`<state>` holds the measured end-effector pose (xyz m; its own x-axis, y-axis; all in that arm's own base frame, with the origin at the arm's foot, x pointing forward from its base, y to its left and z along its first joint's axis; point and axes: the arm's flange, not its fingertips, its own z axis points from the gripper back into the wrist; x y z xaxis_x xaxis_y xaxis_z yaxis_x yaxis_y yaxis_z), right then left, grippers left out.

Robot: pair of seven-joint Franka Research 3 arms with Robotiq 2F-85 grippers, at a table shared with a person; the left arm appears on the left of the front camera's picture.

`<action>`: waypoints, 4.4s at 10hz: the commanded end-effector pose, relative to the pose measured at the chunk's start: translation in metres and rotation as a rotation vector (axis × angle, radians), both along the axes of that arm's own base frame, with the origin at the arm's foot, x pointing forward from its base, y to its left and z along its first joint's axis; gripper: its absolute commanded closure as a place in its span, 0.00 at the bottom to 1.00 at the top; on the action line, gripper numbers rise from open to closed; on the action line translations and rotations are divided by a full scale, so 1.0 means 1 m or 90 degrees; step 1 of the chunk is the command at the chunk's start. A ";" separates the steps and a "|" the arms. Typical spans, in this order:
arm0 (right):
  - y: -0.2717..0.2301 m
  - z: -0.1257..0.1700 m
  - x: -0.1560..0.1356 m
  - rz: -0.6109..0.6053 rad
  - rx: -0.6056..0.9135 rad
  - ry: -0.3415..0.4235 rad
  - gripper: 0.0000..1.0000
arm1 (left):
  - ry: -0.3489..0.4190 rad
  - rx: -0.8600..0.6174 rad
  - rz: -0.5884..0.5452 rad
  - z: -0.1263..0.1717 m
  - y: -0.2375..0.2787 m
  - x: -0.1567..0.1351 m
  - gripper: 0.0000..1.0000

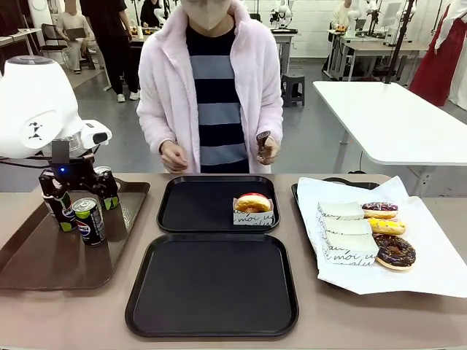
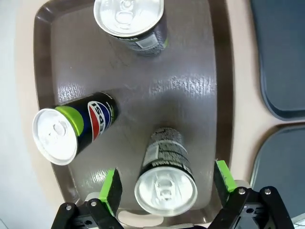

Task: Set up donuts and drinks on trays.
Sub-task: Pick up one Pepsi coke and place it on the Flat Tray.

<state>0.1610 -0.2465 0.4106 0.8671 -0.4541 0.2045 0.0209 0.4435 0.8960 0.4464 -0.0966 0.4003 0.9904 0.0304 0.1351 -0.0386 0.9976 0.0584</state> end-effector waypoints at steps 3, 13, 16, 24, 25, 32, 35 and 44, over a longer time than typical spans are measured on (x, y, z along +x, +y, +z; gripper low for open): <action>0.000 -0.002 0.000 0.006 0.004 -0.001 0.00 | 0.010 0.027 0.030 -0.009 0.013 0.013 0.00; 0.000 -0.002 0.000 0.006 0.004 -0.001 0.00 | 0.070 -0.042 0.019 -0.021 0.018 0.002 0.60; 0.000 -0.002 0.000 0.006 0.004 -0.001 0.00 | 0.091 -0.050 0.014 -0.019 0.017 0.001 1.00; 0.000 -0.002 0.000 0.006 0.004 -0.001 0.00 | 0.000 -0.044 -0.091 0.069 -0.035 -0.043 1.00; 0.000 -0.002 0.000 0.006 0.004 -0.001 0.00 | 0.032 -0.037 -0.063 0.057 -0.037 -0.036 1.00; 0.000 -0.002 0.000 0.006 0.004 -0.001 0.00 | -0.067 -0.036 -0.127 0.080 -0.110 -0.027 0.41; 0.000 -0.002 0.000 0.006 0.004 -0.001 0.00 | -0.083 -0.019 -0.147 0.058 -0.163 -0.005 0.41; 0.000 -0.002 0.000 0.006 0.004 -0.001 0.00 | 0.023 0.040 -0.256 0.089 -0.088 -0.115 0.41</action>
<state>0.1612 -0.2464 0.4103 0.8677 -0.4535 0.2037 0.0210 0.4428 0.8964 0.3467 -0.1993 0.4788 0.9407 -0.3321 0.0695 0.3241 0.9402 0.1051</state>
